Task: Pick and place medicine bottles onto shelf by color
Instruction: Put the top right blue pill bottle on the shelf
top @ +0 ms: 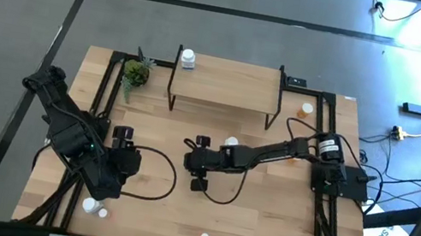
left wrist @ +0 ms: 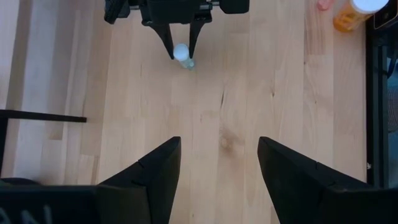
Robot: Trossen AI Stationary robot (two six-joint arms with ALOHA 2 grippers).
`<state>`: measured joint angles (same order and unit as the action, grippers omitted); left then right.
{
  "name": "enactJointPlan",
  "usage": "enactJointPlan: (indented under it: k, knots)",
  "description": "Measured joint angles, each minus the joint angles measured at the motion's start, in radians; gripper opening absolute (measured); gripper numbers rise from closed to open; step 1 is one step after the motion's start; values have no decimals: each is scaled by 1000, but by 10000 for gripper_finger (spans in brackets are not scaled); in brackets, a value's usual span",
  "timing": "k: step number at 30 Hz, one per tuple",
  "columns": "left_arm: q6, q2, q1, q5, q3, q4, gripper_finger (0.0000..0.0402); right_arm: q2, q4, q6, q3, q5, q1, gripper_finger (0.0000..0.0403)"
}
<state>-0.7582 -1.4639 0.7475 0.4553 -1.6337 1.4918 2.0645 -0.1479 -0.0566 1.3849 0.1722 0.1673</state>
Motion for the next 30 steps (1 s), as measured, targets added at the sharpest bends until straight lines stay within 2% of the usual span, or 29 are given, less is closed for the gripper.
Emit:
enactJointPlan:
  k: [5, 12, 15, 19, 22, 30]
  knots:
    - [-2, 0, 0, 12, 0, 0, 207, -47, -11, 0, 1, -8, 0, 128]
    - [-2, 0, 0, 87, 0, -1, 207, -127, -41, 23, 1, 2, 0, 129]
    - [-2, 0, 0, 119, 0, -1, 207, -170, -63, 50, 1, 51, 0, 129]
    - [-2, 0, 0, 134, 0, 0, 207, -231, -80, 106, 1, 170, 0, 129]
    - [-1, 0, 0, 138, 0, 0, 207, -274, -121, 134, 8, 184, -14, 129]
    - [-1, 0, 0, 160, 0, 0, 207, -282, -414, 184, 234, 185, -81, 129]
